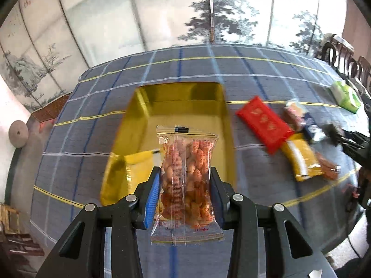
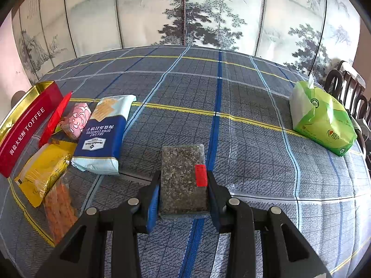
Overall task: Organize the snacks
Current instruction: 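Lower the orange snack bag into the tin and open the left gripper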
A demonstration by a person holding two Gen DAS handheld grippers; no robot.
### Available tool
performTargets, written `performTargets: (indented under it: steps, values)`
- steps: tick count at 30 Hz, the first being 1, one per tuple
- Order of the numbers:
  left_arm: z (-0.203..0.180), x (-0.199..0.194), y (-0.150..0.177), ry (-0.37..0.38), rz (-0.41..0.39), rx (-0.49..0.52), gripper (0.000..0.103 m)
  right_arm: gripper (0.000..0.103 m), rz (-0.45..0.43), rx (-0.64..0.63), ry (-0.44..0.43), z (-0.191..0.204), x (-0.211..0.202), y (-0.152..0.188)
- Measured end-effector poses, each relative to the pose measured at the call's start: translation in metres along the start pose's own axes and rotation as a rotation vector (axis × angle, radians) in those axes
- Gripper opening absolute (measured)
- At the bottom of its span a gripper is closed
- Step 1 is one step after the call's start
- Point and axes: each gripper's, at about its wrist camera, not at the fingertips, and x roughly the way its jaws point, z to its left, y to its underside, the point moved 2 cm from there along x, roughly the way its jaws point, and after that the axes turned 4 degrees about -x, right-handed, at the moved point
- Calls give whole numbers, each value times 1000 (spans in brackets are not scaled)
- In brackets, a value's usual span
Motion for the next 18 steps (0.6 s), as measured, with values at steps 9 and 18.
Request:
performTargets:
  steps: [9,18]
  values:
    - [34,38,6,-18,68,0,36,36,2,5,7,0,-1,0]
    - [41,51,7,-31,85,3,36,36,37,15,19,1,0,-4]
